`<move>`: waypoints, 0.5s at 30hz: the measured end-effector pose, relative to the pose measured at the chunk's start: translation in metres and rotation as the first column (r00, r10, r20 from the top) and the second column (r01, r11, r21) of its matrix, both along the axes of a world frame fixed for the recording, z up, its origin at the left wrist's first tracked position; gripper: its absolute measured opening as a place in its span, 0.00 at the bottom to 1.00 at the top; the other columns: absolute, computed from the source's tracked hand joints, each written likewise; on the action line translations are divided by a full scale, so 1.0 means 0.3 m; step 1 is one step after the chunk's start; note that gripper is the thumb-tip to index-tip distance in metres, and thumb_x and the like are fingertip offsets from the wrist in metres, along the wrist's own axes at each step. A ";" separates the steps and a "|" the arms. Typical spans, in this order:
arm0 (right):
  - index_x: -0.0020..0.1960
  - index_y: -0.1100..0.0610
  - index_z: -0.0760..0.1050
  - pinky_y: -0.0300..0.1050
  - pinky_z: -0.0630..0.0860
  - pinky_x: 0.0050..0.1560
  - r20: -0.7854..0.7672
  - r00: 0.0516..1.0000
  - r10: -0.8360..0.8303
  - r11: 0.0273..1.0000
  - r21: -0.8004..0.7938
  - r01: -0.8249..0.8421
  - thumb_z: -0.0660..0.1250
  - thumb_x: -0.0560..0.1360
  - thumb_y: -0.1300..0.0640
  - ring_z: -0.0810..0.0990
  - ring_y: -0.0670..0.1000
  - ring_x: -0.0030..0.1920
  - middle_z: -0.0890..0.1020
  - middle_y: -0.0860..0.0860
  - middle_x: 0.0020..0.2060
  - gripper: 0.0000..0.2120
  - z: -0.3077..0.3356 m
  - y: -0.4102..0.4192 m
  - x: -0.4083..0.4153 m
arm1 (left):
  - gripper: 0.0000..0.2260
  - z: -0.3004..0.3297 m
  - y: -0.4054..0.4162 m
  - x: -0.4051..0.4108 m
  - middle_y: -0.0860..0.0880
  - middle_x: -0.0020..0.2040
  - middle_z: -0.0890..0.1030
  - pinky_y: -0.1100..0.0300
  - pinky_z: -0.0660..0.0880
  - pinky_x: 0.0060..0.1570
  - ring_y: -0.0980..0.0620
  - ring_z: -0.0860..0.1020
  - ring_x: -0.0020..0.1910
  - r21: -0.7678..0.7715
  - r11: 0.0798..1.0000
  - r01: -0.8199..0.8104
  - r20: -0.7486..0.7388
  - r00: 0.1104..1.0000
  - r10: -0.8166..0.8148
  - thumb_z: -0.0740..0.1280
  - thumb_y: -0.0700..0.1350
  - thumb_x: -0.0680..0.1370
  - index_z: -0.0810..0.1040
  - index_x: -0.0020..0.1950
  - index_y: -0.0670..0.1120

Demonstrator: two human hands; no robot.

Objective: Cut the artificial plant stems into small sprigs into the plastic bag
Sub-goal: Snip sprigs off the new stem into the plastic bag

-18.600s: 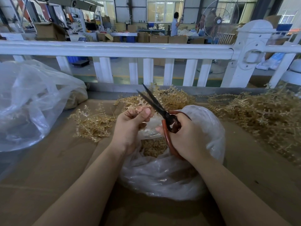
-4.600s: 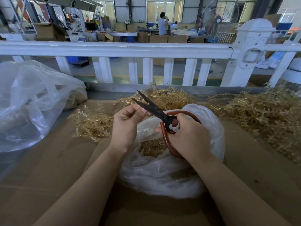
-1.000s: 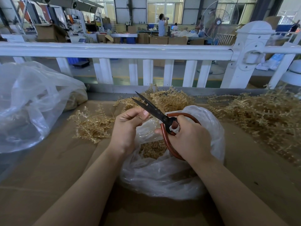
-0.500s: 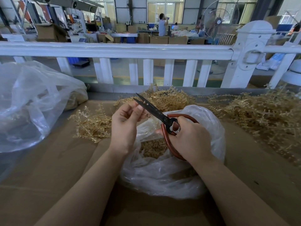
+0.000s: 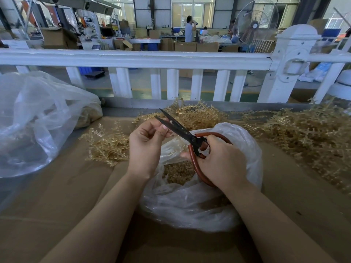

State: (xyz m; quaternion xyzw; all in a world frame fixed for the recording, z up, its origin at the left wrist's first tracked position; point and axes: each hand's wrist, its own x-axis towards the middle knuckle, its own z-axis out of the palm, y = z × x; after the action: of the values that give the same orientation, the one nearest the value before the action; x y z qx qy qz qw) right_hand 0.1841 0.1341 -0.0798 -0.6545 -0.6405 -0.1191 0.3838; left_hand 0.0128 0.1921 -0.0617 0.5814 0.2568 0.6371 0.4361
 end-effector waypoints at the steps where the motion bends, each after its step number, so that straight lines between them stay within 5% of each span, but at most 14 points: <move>1: 0.40 0.48 0.73 0.34 0.71 0.31 -0.003 1.000 0.002 1.000 0.003 -0.002 0.57 0.67 0.20 0.75 0.41 0.32 0.77 0.40 0.34 0.31 0.000 -0.001 0.000 | 0.09 0.000 0.001 0.001 0.48 0.38 0.82 0.67 0.76 0.42 0.56 0.79 0.38 0.000 1.000 0.000 0.001 1.000 0.000 0.66 0.34 0.80 0.82 0.45 0.45; 6: 0.39 0.49 0.74 0.35 0.72 0.30 -0.013 1.000 0.019 0.999 0.027 -0.018 0.53 0.67 0.19 0.75 0.42 0.30 0.79 0.42 0.32 0.33 0.000 -0.003 -0.001 | 0.06 -0.001 0.009 0.006 0.52 0.38 0.83 0.67 0.76 0.41 0.58 0.79 0.37 -0.013 1.000 -0.003 0.025 1.000 0.004 0.67 0.34 0.79 0.82 0.49 0.43; 15: 0.34 0.49 0.68 0.30 0.63 0.28 -0.009 1.000 0.020 1.000 0.022 -0.020 0.66 0.69 0.27 0.72 0.42 0.26 0.74 0.42 0.27 0.26 -0.001 -0.004 -0.004 | 0.06 0.003 0.004 0.001 0.53 0.38 0.83 0.66 0.76 0.43 0.58 0.79 0.37 -0.041 0.999 0.029 0.059 0.998 -0.027 0.66 0.35 0.79 0.82 0.50 0.42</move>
State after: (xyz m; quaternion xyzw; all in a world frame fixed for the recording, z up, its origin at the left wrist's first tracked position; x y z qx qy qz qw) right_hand 0.1830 0.1329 -0.0801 -0.6443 -0.6440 -0.1192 0.3949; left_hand 0.0130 0.1933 -0.0608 0.5569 0.2490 0.6421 0.4643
